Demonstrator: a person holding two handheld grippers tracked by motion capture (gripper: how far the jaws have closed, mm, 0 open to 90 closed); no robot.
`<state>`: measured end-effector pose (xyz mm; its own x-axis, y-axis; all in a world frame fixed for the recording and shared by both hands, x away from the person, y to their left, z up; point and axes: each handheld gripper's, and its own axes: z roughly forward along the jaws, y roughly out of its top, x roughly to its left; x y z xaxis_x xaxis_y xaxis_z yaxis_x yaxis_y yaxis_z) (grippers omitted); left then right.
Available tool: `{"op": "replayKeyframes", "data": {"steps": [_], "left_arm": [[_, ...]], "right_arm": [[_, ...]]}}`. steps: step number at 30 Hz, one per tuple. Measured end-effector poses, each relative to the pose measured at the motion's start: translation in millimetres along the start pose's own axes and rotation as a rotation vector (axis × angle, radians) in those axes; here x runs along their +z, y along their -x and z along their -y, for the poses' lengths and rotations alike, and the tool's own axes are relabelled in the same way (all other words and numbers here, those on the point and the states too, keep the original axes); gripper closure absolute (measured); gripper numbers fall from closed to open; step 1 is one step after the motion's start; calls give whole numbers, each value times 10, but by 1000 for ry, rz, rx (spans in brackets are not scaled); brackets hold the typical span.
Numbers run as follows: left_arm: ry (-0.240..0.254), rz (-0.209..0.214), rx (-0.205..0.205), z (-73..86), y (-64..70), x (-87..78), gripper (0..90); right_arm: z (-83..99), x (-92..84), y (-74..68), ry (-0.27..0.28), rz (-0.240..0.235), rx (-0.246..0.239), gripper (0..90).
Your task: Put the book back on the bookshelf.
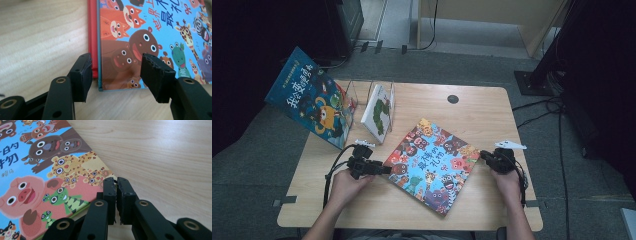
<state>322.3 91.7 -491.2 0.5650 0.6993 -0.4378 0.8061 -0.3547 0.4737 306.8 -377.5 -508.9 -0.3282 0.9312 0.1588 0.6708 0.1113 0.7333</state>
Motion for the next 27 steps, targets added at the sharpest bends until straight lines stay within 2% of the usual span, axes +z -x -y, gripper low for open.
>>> {"op": "replayKeyframes", "data": {"steps": [3,8,14,18,21,24,27], "left_arm": [[-5,-6,0,41,34,-16,432],[-17,-18,8,108,88,-48,431],[12,7,-7,164,96,-123,441],[31,-24,-26,160,31,-161,428],[45,-34,-42,134,-20,-186,435],[45,-66,-36,83,-56,-189,433],[46,-78,-39,40,-112,-169,418]], "right_arm": [[-40,56,-4,-14,-6,9,860],[-99,138,-71,-29,-9,-14,862],[-174,219,-141,-36,-19,-34,862],[-232,292,-164,-33,-29,-45,861],[-289,347,-163,-41,-44,-34,858],[-332,397,-201,-42,-34,-54,859],[-354,444,-211,-33,-45,-52,855]]}}
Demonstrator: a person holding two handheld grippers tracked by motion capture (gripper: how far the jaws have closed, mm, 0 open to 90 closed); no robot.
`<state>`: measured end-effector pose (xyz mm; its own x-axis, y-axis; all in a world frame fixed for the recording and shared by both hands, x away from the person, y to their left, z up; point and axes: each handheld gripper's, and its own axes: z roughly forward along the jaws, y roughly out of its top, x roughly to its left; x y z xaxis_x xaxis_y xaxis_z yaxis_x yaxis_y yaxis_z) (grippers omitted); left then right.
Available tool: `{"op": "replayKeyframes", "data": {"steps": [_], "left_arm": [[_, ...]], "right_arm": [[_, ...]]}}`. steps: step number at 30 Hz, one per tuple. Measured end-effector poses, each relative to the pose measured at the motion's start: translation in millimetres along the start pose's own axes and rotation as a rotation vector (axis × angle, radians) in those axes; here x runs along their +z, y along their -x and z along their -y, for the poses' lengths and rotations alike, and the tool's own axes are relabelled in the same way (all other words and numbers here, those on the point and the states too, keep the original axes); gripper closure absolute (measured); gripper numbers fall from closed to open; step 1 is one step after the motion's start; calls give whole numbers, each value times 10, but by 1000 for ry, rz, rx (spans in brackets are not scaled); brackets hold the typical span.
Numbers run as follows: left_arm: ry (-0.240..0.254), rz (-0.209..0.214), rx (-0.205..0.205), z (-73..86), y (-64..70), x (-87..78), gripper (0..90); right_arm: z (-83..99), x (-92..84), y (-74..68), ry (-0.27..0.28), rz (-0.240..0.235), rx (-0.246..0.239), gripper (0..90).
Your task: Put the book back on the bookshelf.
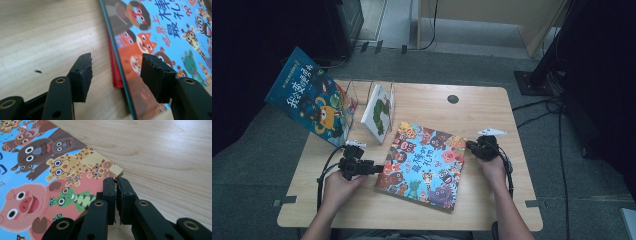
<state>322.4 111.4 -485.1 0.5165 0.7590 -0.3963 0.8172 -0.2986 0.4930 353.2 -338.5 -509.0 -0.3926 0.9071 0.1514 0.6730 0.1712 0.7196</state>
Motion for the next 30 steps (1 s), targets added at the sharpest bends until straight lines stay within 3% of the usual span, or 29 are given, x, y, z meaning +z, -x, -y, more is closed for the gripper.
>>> {"op": "replayKeyframes", "data": {"steps": [3,7,11,19,23,25,28,30], "left_arm": [[-24,-20,-5,-9,-52,49,413],[-17,8,-29,-5,-97,72,424],[1,19,-5,21,-107,74,420],[24,27,36,39,-93,97,376],[20,51,-9,11,-129,97,378],[9,53,-3,-7,-141,97,395],[7,63,-45,-31,-151,101,383],[3,53,-51,-59,-146,111,376]], "right_arm": [[-9,4,-9,-2,1,4,854],[13,-78,-41,17,14,-22,874],[61,-167,-64,34,2,-11,893],[192,-291,-154,18,-29,-28,896],[246,-342,-223,17,-46,-37,896],[264,-344,-249,15,-57,-41,896],[284,-347,-284,12,-64,-46,896],[298,-351,-304,6,-70,-53,895]]}}
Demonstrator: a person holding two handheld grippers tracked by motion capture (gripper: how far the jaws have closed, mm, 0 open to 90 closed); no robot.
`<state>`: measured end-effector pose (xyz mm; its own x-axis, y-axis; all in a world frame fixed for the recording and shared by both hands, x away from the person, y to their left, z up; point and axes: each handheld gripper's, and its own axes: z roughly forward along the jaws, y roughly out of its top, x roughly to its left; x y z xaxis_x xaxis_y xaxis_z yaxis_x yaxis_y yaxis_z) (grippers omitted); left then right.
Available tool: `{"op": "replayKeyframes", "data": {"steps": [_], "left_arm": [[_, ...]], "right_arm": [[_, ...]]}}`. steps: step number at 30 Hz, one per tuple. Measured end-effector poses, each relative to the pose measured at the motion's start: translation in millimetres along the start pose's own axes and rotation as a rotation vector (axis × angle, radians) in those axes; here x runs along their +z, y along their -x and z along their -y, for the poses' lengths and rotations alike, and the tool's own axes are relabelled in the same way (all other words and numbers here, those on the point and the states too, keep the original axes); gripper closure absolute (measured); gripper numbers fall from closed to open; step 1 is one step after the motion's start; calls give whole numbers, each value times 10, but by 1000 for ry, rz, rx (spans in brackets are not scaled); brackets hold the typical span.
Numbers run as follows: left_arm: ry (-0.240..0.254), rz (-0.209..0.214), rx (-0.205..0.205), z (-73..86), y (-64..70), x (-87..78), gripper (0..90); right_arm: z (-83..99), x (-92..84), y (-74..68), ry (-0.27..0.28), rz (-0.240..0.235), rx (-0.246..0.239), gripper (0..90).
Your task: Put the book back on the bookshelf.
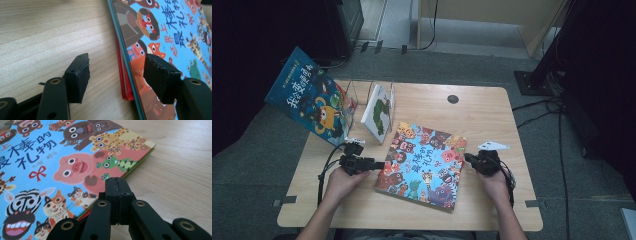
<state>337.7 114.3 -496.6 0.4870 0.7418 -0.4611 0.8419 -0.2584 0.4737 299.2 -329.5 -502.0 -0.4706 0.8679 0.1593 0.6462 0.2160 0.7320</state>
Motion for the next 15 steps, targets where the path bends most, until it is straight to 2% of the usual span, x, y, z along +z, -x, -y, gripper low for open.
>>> {"op": "replayKeyframes", "data": {"steps": [6,10,15], "left_arm": [[7,-37,72,-77,77,30,377],[7,-30,74,-133,86,69,371],[10,0,62,-212,91,110,347]], "right_arm": [[49,-55,-41,4,-21,2,895],[78,-50,-77,-9,-25,-6,894],[109,-45,-126,-22,-37,-16,893]]}}
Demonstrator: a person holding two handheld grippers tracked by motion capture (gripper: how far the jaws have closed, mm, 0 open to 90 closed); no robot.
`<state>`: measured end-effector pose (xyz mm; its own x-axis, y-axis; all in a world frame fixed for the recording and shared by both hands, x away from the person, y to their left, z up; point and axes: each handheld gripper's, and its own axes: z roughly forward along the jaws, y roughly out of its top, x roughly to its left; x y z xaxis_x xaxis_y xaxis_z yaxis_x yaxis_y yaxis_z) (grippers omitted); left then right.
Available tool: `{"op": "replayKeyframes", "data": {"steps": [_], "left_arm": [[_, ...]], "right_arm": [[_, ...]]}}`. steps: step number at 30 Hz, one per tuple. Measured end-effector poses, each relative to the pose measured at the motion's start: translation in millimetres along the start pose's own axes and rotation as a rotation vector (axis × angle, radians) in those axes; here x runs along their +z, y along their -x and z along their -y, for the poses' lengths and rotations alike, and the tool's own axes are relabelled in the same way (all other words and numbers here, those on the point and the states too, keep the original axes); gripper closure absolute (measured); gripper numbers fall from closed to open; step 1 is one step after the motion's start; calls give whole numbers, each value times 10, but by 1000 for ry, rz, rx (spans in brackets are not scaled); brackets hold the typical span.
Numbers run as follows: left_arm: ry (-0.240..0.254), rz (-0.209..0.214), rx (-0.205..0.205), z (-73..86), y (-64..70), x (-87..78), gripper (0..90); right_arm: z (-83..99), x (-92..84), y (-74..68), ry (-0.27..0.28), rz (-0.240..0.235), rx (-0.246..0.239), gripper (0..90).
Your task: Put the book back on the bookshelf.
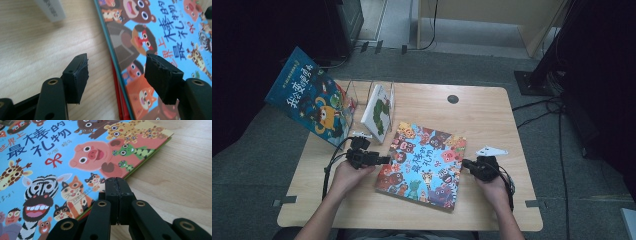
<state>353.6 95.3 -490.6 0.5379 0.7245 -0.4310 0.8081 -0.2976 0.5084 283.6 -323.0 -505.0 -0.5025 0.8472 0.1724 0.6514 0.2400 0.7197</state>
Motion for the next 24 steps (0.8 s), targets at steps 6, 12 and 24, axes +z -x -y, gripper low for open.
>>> {"op": "replayKeyframes", "data": {"steps": [6,12,24], "left_arm": [[-14,-2,44,-39,32,70,311],[-39,27,26,-55,22,122,323],[-62,41,9,-54,16,115,355]], "right_arm": [[17,-2,-40,1,-1,-9,892],[28,-4,-57,6,3,-12,900],[-23,63,-93,7,-7,-32,900]]}}
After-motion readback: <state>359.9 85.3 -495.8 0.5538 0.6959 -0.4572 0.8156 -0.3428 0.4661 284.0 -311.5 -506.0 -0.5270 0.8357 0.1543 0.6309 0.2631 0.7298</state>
